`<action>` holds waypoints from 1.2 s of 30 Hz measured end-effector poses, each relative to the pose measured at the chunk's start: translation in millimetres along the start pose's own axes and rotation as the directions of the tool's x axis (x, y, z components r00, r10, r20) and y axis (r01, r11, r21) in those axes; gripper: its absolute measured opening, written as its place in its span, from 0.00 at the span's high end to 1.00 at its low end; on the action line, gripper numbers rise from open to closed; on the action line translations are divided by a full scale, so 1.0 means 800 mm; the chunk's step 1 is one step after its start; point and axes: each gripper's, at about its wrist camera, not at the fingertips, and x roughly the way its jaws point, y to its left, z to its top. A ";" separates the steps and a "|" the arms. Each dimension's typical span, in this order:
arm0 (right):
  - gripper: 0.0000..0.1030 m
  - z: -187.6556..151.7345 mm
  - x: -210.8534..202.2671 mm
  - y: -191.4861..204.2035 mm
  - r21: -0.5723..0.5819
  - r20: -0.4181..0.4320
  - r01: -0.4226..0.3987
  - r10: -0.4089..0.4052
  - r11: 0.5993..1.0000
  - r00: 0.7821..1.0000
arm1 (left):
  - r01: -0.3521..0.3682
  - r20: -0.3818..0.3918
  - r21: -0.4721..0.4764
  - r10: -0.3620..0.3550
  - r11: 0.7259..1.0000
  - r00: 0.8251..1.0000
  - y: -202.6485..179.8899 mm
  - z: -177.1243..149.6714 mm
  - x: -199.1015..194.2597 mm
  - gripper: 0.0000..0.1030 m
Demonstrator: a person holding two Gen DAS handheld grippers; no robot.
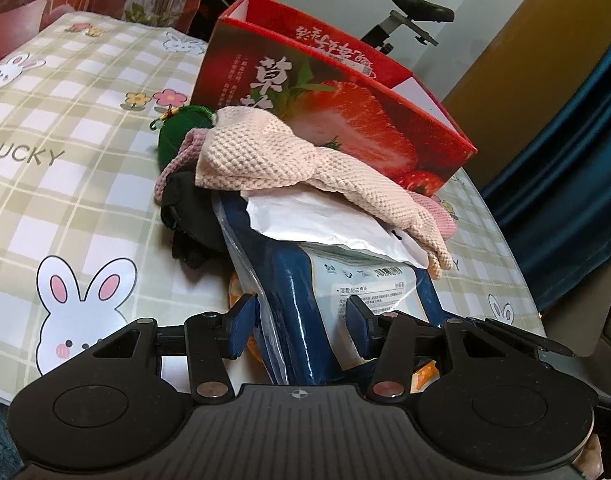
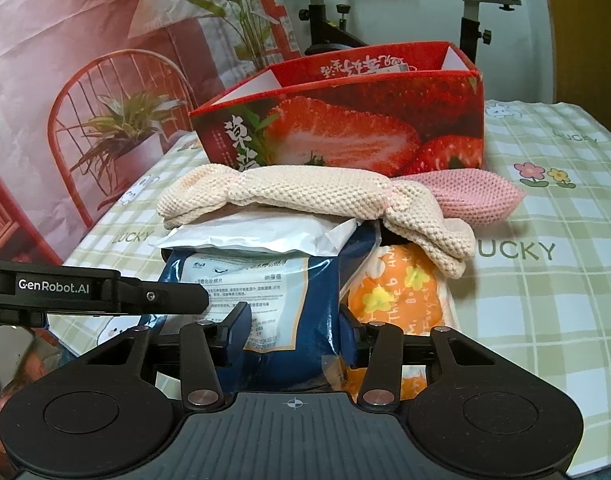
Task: Organize soft objects
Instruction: 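Lift the blue-and-white bag with the right tool toward the red box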
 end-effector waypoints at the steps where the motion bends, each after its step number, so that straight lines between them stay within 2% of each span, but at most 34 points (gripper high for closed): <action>1: 0.59 0.000 0.001 -0.001 0.004 -0.001 -0.001 0.001 1.000 1.000 | 0.001 -0.003 -0.006 -0.001 1.000 1.000 0.002 0.000 0.001 0.50; 8: 0.58 -0.001 0.008 -0.006 0.025 -0.005 -0.009 0.010 1.000 1.000 | 0.004 -0.006 -0.014 -0.004 1.000 1.000 0.006 -0.001 0.005 0.50; 15: 0.65 0.000 0.000 0.000 0.005 0.013 -0.029 0.029 1.000 1.000 | -0.001 0.018 0.009 0.001 1.000 1.000 0.001 -0.001 -0.002 0.50; 27: 0.65 0.009 -0.011 0.022 -0.050 0.042 -0.048 0.050 0.998 0.998 | -0.005 0.079 0.023 0.003 1.000 0.997 0.000 0.002 -0.029 0.50; 36: 0.65 0.021 -0.007 0.045 -0.106 0.046 -0.058 0.063 0.993 0.997 | -0.008 0.111 -0.006 0.008 1.000 0.994 0.013 0.005 -0.046 0.50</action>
